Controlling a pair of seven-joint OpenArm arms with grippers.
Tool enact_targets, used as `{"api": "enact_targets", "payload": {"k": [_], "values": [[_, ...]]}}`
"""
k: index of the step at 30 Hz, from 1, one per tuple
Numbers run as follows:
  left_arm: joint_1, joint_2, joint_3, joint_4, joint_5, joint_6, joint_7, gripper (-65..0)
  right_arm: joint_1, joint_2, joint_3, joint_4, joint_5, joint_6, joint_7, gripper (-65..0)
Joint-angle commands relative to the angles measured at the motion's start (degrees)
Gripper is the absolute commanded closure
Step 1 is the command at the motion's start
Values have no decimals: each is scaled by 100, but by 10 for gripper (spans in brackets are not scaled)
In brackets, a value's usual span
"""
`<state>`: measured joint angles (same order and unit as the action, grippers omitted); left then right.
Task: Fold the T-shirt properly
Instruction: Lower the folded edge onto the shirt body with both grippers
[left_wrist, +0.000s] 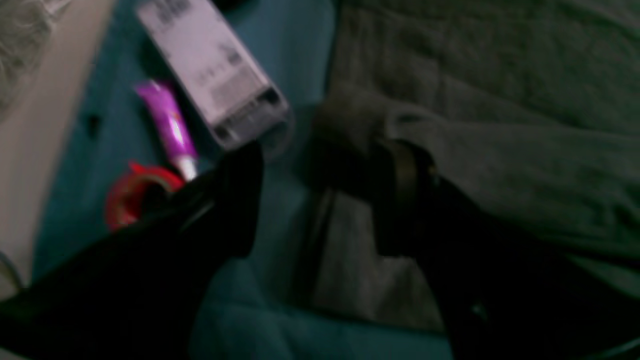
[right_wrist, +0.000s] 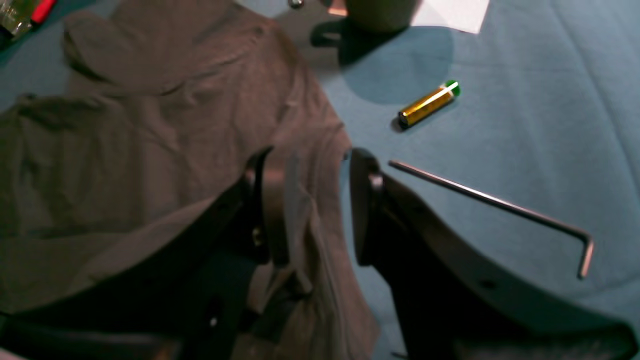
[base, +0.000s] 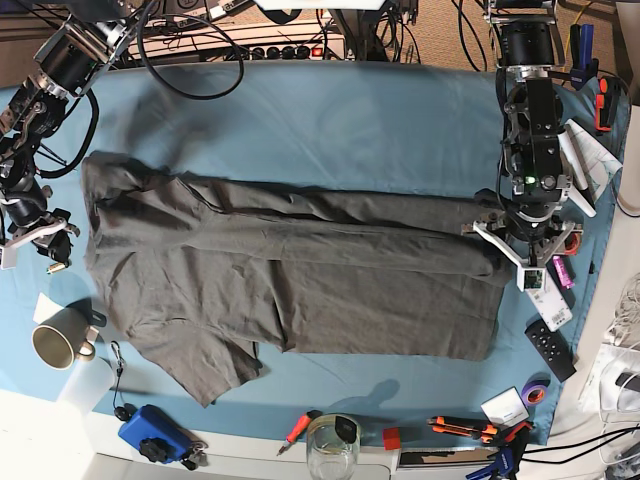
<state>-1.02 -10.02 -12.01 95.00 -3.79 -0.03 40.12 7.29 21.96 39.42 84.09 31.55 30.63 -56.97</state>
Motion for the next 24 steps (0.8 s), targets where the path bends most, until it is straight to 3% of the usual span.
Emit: {"api": "enact_targets", "payload": {"k": [1, 9, 14, 24], "values": [[-105, -46, -11, 118, -109, 15, -33, -360, 101, 155, 33, 94, 94, 2, 98, -187], [-210, -46, -11, 118, -251, 17, 85, -367, 103, 155, 33, 94, 98, -20, -129, -218], [-295, -46, -11, 118, -254, 22, 485, -367, 96, 155, 33, 92, 33, -365, -570, -218], [-251, -46, -17, -146, -439, 20, 833, -367, 94, 155, 33, 92, 33, -391, -798, -218]]}}
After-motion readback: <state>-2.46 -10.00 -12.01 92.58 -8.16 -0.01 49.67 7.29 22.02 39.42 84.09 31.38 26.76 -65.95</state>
